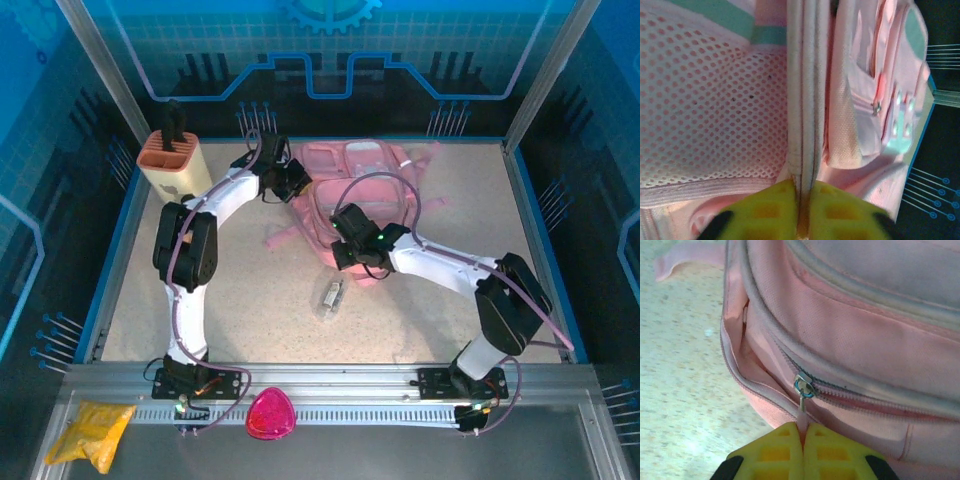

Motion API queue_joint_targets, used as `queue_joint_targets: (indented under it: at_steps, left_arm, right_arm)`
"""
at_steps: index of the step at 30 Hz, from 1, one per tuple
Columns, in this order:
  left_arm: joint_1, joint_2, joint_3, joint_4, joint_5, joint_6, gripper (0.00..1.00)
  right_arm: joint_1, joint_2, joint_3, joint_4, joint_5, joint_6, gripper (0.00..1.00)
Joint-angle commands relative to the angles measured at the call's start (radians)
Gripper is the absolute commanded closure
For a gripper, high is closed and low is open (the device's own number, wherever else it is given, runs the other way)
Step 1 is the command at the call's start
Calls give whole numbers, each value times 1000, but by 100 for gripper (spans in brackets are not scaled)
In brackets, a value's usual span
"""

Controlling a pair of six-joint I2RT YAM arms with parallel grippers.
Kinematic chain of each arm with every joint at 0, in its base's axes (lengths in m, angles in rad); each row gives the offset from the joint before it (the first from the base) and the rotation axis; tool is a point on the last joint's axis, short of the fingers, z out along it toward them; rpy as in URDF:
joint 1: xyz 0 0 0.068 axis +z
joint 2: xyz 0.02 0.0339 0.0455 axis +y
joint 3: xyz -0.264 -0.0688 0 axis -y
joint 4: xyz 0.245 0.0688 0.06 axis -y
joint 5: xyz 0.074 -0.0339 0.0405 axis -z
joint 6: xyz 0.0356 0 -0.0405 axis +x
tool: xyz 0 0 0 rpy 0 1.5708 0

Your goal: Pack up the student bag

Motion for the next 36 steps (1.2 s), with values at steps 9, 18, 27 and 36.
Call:
queue_joint_targets:
  at_steps: [9,18,27,36]
  left_arm:
    - [-68,-387,-561,313,3,-191,44]
    - [-223,-390,-692,410,-129,-379,48]
    - [-260,-309,-613,390,-192,-421,77]
    - [-202,-368,-586,286,-240,-329,100]
  right_arm:
    - [-20,4,-25,71,-147,61,100]
    - [-15,0,-31,66,-136,69,100]
    - [-13,26,-14,68,-114,66,100]
    - [-21,-17,-72,7,1,33,100]
